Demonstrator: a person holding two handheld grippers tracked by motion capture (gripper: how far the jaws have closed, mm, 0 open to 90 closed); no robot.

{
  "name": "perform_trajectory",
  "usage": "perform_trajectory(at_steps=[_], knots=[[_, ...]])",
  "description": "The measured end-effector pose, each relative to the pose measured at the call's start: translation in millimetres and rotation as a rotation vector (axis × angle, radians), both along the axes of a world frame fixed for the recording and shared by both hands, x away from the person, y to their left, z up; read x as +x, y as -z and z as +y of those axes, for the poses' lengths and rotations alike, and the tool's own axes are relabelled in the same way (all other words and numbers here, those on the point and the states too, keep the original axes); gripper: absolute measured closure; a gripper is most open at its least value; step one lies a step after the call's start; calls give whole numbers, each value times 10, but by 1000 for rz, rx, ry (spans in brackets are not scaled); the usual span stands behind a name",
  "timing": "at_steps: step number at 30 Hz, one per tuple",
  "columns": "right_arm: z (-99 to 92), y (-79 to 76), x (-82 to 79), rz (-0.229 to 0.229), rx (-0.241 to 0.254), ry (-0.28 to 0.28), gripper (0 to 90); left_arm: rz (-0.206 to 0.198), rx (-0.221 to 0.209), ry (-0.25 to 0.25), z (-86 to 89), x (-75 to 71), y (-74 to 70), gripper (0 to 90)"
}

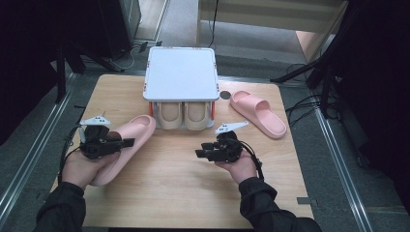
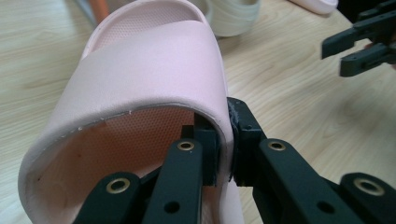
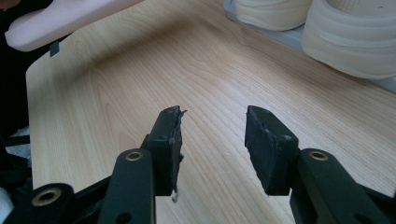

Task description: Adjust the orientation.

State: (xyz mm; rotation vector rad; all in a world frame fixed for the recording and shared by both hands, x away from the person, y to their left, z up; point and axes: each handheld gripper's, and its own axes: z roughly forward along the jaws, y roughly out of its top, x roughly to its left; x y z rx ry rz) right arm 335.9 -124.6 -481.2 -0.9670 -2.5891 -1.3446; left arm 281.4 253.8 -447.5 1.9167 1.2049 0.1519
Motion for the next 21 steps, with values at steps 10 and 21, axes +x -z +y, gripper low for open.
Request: perform_trajectory(at_steps=[10,21], knots=[[-13,1,4,6,-5,5,565,1,15,94,-378,-25,38,831],[-46,7,-21,11,-9,18,565,4,31,166,-707,7,124,829]])
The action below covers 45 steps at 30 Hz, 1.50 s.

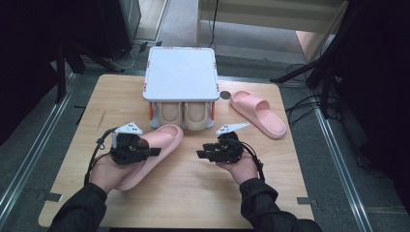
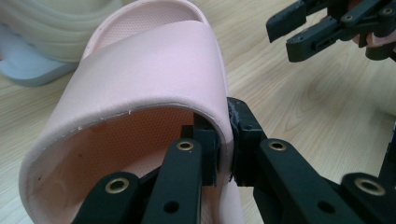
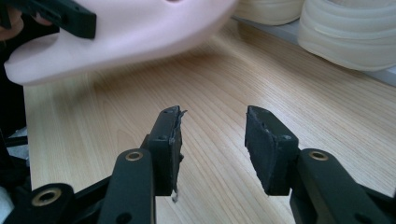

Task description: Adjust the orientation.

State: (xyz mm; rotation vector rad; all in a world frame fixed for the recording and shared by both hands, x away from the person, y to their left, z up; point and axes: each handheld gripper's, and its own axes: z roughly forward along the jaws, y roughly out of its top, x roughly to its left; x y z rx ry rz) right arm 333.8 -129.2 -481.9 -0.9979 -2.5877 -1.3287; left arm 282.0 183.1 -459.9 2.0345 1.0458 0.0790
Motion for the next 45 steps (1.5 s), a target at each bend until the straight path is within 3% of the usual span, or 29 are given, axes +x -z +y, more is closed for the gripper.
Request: perform_trajectory(at_steps=[7,13,17,22,26,29,35,41,45], knots=[[-67,5,-36,-1,-3,18,565,30,35,74,-283,68,122,817],[-134,23,-80,1,-2,35,565,52,56,111,-423,108,211,808],[-175,32,-110,4,-5,47,567,41,67,147,-492,94,260,787],[-214,52,-147,3,-2,55,568,69,43,165,-502,113,263,734],[-231,59,-181,4,4,61,580,93,40,174,-448,96,215,624],[-231,70,-200,9,16,58,604,85,45,175,-373,51,151,594],[-182,99,-243,3,-2,56,640,36,61,151,-141,-12,58,594],[-80,159,-239,1,-26,52,709,41,79,85,103,65,139,604],[6,211,-205,22,-35,40,717,38,71,38,202,69,137,731]])
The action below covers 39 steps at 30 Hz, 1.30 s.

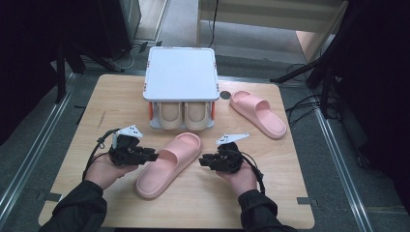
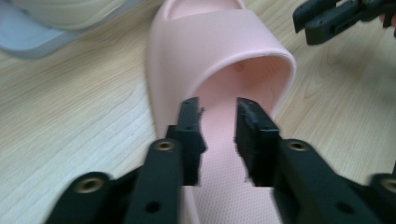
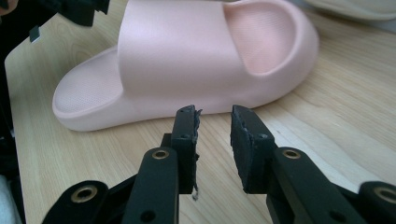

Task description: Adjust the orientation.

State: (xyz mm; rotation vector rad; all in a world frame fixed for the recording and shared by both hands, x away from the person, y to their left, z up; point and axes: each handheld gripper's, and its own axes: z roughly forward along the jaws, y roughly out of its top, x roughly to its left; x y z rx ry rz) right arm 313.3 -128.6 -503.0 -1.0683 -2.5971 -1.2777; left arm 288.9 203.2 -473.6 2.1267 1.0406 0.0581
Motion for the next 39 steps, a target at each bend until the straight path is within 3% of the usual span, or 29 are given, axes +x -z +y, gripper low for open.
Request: perform_trajectory(at_steps=[3,7,14,22,32,39], knots=[[71,23,39,-21,-18,-20,742,-2,0,-15,43,-20,12,774],[121,46,110,5,-24,-1,795,56,15,-38,99,-1,140,808],[226,97,209,19,-43,-16,785,83,63,-42,73,39,334,799],[295,105,285,34,-40,-22,779,97,20,-53,94,-27,383,792],[449,130,333,44,-52,-66,780,124,12,-38,35,-199,392,763],[503,126,376,51,-61,-65,786,139,0,-30,-49,-283,390,736]])
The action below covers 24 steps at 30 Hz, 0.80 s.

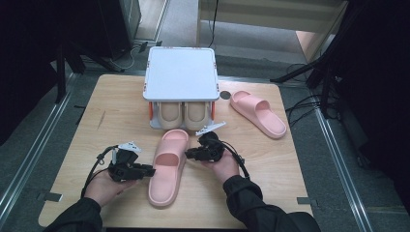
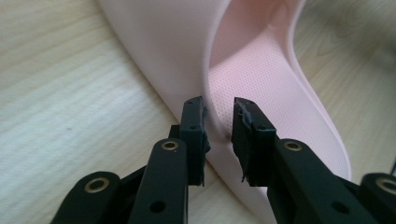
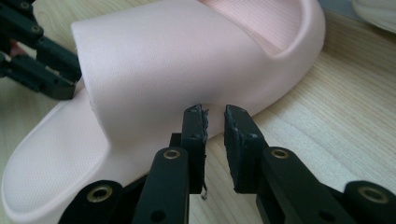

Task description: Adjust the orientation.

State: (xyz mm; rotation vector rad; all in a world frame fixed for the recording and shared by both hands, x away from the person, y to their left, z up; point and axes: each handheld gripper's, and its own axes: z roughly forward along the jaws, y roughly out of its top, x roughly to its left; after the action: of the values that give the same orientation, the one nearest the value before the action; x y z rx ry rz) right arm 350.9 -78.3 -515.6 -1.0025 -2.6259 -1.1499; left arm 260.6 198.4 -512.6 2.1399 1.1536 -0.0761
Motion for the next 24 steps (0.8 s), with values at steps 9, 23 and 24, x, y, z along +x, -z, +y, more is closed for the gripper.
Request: perform_trajectory(at_steps=[9,23,24], knots=[[-11,-14,22,-25,-11,-2,759,-42,-44,-7,10,-12,-81,712],[-473,-270,55,-113,34,65,688,-71,-71,-81,286,88,-206,453],[-506,-274,60,-122,33,64,688,-73,-71,-85,293,94,-206,447]])
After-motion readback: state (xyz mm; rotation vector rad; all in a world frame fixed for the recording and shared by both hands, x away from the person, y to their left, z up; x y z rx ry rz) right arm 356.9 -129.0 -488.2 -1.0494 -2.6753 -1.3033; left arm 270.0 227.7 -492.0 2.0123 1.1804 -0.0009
